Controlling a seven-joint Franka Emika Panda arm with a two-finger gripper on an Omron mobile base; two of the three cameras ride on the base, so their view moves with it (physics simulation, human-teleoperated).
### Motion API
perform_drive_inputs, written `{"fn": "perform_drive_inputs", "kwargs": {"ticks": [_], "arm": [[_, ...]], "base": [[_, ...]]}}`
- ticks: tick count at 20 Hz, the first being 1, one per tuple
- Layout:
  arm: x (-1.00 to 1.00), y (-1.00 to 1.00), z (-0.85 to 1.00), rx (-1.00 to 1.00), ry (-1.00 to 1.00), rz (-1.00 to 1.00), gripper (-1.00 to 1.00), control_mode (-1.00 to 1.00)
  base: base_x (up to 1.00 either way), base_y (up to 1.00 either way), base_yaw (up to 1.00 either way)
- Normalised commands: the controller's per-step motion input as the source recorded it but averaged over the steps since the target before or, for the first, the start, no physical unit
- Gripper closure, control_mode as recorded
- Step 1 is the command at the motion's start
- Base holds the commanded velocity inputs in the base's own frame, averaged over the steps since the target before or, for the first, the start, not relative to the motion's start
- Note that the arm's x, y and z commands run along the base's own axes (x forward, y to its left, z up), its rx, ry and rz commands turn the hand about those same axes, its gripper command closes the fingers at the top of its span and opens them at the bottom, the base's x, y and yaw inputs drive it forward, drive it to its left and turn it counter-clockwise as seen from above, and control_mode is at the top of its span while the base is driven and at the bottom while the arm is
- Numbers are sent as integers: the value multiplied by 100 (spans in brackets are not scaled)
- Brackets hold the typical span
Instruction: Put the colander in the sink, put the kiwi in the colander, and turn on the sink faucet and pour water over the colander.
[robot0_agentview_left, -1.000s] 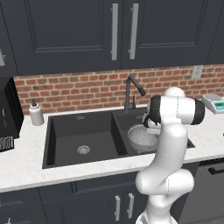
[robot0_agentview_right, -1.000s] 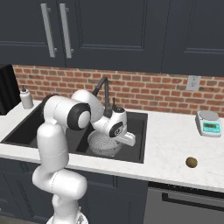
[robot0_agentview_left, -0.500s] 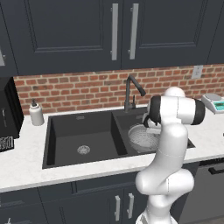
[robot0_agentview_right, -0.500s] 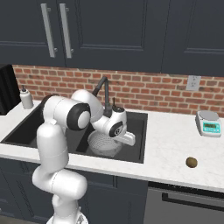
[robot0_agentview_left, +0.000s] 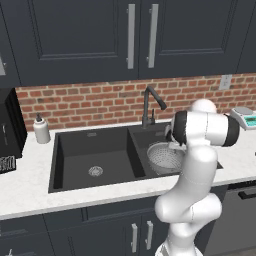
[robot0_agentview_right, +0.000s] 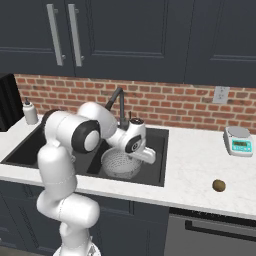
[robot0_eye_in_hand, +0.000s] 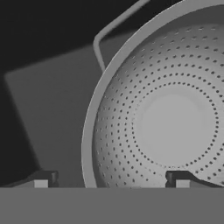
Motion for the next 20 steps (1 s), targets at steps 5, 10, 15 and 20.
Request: {"fn": "perform_drive_inputs", "kwargs": {"ticks": [5, 10, 15, 20], "arm": [[-24, -18, 42, 6, 0, -2, -100, -100], [-44, -22, 35, 11, 0, -6, -100, -100], [-31, -1, 48, 12, 0, -21, -100, -100], [-28, -2, 56, 10, 2, -47, -100, -100]], "base": [[0, 0, 0], [0, 0, 0], [0, 0, 0], [0, 0, 0]]}}
